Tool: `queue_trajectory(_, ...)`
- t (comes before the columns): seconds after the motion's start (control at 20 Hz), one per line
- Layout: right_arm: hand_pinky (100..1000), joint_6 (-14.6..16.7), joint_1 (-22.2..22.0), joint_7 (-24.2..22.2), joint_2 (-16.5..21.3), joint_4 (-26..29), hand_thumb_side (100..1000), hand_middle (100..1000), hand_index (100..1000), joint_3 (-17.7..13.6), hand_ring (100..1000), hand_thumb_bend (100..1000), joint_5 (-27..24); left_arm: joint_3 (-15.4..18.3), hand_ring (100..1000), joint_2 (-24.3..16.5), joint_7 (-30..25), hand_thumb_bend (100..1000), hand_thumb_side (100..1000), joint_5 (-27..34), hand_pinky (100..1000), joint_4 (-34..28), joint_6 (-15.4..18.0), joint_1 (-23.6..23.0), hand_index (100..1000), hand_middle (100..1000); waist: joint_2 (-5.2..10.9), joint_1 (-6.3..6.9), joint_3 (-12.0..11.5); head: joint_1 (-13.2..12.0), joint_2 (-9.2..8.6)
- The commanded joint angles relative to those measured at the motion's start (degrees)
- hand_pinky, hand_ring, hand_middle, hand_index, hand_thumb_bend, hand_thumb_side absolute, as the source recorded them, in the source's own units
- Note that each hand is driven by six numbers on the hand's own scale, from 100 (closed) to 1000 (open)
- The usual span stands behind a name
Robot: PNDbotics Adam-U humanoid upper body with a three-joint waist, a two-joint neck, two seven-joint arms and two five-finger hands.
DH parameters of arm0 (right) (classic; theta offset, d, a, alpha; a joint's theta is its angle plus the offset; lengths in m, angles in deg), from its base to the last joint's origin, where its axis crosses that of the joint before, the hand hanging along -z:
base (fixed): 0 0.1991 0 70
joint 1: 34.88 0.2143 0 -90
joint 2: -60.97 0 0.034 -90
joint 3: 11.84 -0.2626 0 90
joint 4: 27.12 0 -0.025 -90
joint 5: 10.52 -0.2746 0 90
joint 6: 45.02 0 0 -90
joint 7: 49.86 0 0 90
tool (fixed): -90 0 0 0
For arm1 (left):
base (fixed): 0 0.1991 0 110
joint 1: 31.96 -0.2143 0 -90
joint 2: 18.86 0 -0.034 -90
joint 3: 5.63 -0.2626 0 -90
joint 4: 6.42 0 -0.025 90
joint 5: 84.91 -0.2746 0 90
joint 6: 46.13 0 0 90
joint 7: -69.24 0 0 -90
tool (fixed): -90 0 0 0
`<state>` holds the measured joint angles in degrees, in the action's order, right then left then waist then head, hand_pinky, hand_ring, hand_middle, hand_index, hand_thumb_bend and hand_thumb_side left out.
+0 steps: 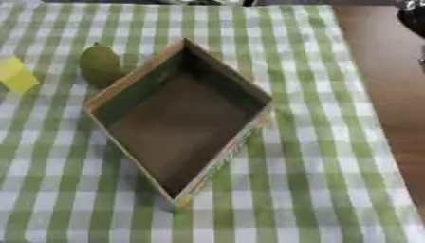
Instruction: Pick up objects on the table and place them in the box.
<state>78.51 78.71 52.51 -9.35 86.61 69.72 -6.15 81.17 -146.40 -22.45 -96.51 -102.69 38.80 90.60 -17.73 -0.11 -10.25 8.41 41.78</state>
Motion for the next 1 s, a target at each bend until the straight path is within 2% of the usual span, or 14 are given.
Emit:
queue_trajectory(0.05, 879, 0.0, 0.7, -0.4, 2.2, 0.9, 403, 637, 840, -0.2, 642, 100, -0.5, -1.2, 861, -2.0, -6.6, 340, 631, -1.6, 849, 4.5, -0.4, 3.3, 935, 877, 1.2, 0.17, 0.1, -0.3, 0.02)
queue_trajectory(0.3, 879, 0.0, 0.8, -0.7, 2.3, 0.9, 405, 636, 840, -0.1, 640, 100, -0.8, -3.3, 883, 0.4, -14.8, 374, 552, -1.9, 894, 10.2, -1.3, 8.7, 929, 901, 1.17, 0.15, 0.1, -0.3, 0.32)
queue_trajectory(0.5, 879, 0.0, 1.0, -0.8, 2.3, 0.9, 405, 636, 840, 0.1, 640, 100, -0.9, -5.0, 906, 1.8, -19.4, 466, 521, -2.6, 924, 13.3, -3.1, 11.5, 929, 928, 1.11, 0.21, 0.1, -0.4, 0.51)
queue_trajectory(0.75, 880, 0.0, 1.1, -1.0, 2.3, 0.9, 411, 635, 840, 0.2, 642, 100, -1.0, -6.7, 922, 3.6, -24.6, 587, 503, -6.5, 945, 16.4, -4.6, 14.2, 936, 932, 1.03, 0.3, 0.2, -0.8, 0.62)
queue_trajectory(1.0, 881, 0.0, 1.2, -1.2, 2.2, 0.9, 416, 635, 840, 0.3, 644, 100, -1.2, -8.3, 922, 5.4, -28.4, 646, 486, -11.6, 950, 20.1, -7.2, 16.2, 942, 905, 0.91, 0.4, 0.3, -1.1, 0.49)
